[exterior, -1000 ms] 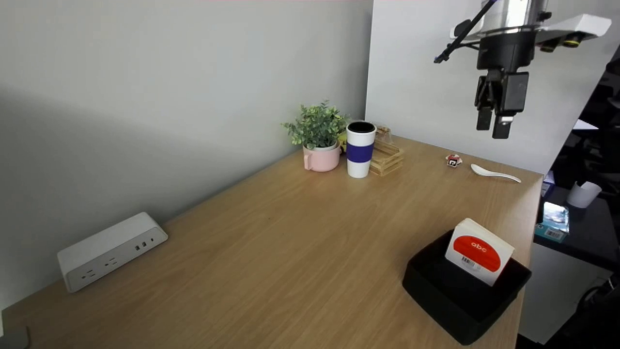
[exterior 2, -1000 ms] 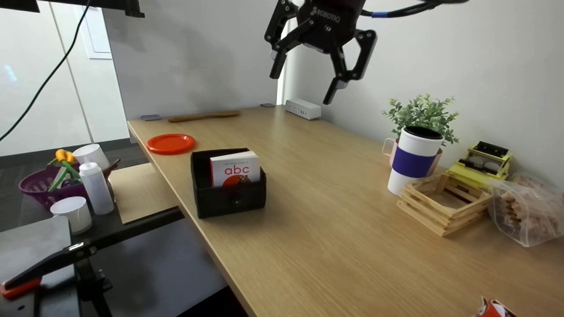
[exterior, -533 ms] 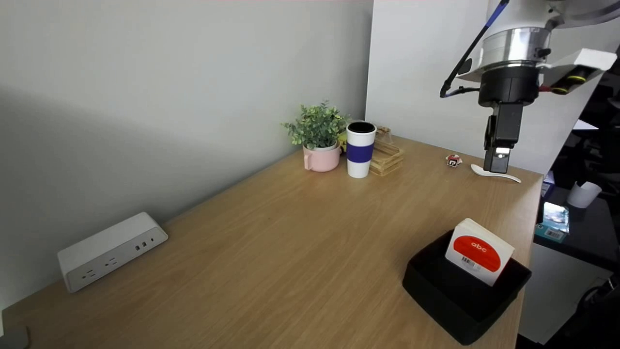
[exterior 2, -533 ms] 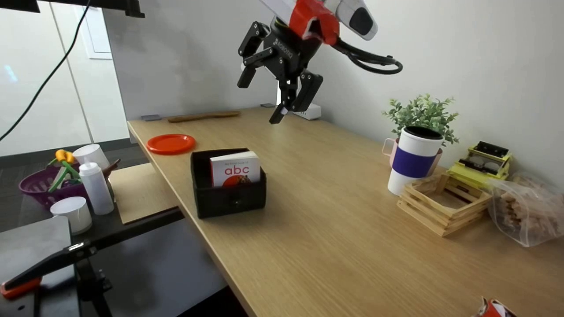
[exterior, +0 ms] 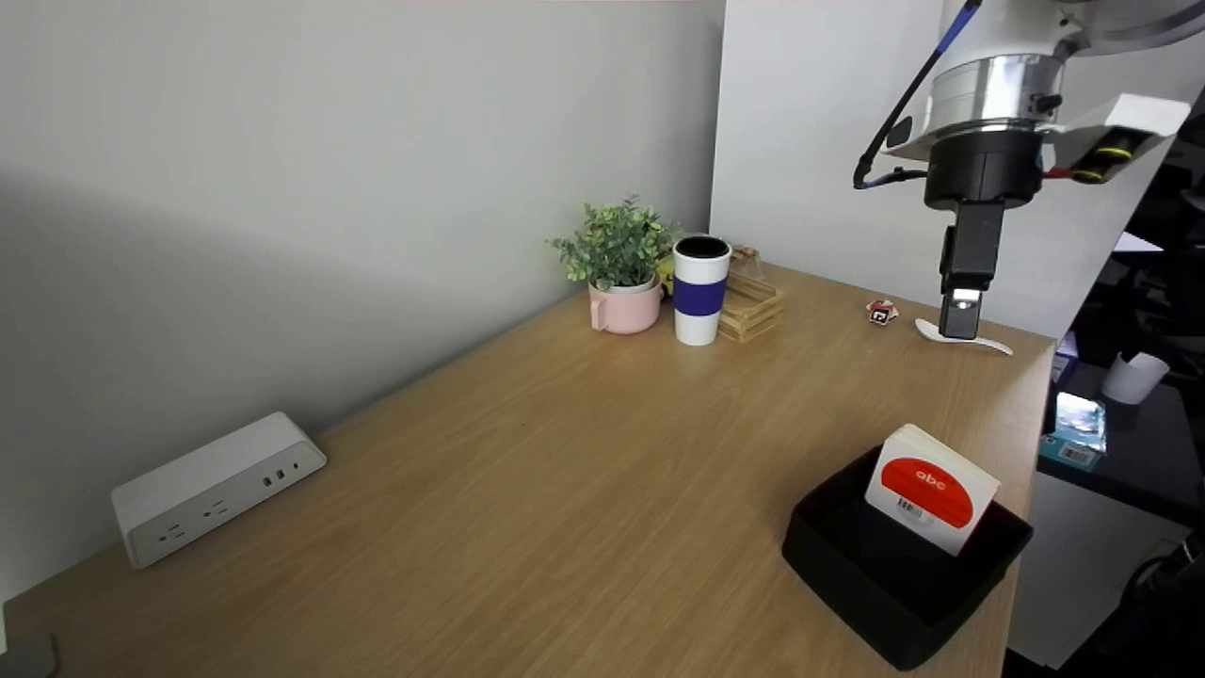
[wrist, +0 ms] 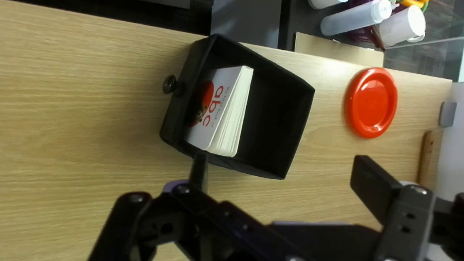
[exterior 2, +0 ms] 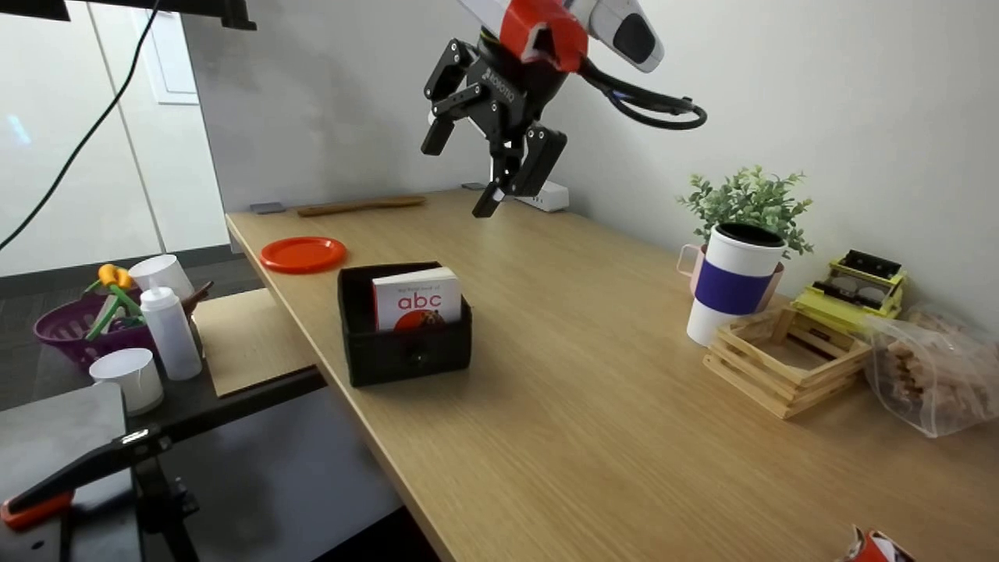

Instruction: Take the book from the black box and place it on the table then put it back in the black box

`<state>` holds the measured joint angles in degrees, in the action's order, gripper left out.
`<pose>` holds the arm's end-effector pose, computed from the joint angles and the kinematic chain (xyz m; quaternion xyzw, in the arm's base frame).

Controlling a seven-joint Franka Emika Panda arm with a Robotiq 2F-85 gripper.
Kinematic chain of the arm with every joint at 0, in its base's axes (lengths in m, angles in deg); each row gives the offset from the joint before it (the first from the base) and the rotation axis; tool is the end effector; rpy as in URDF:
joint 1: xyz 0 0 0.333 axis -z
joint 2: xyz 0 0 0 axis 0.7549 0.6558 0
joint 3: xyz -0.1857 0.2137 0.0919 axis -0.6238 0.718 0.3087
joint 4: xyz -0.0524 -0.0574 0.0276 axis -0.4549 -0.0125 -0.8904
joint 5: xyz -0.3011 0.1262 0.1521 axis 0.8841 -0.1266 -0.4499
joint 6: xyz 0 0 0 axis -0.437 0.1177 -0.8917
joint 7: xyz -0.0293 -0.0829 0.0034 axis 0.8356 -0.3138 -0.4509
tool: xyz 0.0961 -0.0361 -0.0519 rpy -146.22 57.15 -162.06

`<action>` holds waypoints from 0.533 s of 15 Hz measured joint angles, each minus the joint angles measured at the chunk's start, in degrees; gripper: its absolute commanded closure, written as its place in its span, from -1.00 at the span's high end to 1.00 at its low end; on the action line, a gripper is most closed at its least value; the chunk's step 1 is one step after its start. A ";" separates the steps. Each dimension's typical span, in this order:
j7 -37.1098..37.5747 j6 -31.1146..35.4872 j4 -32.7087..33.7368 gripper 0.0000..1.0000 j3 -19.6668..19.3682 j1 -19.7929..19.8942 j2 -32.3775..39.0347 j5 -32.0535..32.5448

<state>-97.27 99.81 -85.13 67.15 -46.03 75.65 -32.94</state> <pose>0.4870 -0.0119 0.3480 -0.9700 -0.0560 0.0859 0.2204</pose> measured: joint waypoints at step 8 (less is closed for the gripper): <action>31.31 18.94 -6.02 1.00 6.07 -6.83 0.24 -4.14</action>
<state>-65.96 118.75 -91.16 73.23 -52.86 75.89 -37.08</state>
